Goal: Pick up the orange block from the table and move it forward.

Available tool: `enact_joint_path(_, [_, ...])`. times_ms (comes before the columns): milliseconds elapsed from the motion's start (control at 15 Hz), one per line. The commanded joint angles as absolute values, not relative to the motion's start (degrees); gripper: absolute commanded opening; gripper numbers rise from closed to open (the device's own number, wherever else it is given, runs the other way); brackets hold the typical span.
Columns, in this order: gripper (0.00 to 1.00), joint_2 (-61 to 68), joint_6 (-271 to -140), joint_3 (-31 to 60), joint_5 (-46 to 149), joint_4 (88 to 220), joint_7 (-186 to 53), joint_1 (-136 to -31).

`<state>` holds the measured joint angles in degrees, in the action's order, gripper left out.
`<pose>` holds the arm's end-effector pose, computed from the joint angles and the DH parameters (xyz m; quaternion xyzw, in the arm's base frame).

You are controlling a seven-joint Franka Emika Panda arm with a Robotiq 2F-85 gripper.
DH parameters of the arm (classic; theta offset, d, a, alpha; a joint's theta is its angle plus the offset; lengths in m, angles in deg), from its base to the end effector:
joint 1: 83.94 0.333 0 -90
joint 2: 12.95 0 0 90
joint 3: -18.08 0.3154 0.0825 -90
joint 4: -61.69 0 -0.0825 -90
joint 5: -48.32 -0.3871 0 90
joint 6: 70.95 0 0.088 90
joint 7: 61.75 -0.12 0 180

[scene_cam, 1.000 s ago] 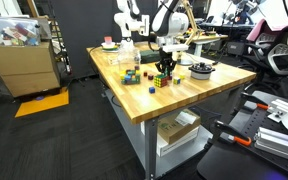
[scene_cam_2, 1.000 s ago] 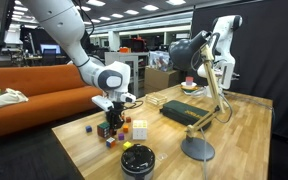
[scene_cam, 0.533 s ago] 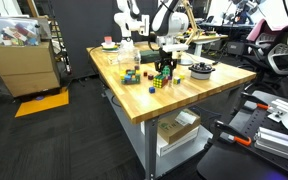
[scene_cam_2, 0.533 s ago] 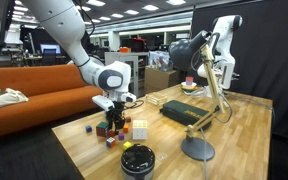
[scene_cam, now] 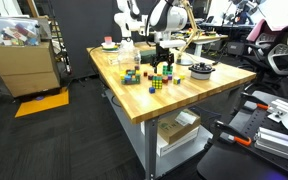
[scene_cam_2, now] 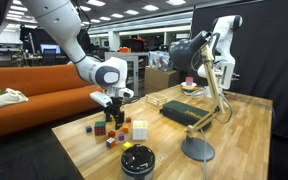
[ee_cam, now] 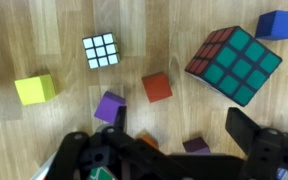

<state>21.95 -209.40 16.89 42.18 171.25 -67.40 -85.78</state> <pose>0.6145 -0.0309 0.1490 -0.9915 0.1157 0.0527 0.0262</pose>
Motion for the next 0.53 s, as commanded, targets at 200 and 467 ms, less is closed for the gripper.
enact_joint_path(200, [1.0,18.1,-210.1,16.7,42.2,174.0,-67.4,-85.7])
enact_joint_path(467, [1.0,18.1,-210.7,16.8,42.2,174.6,-67.4,-85.7])
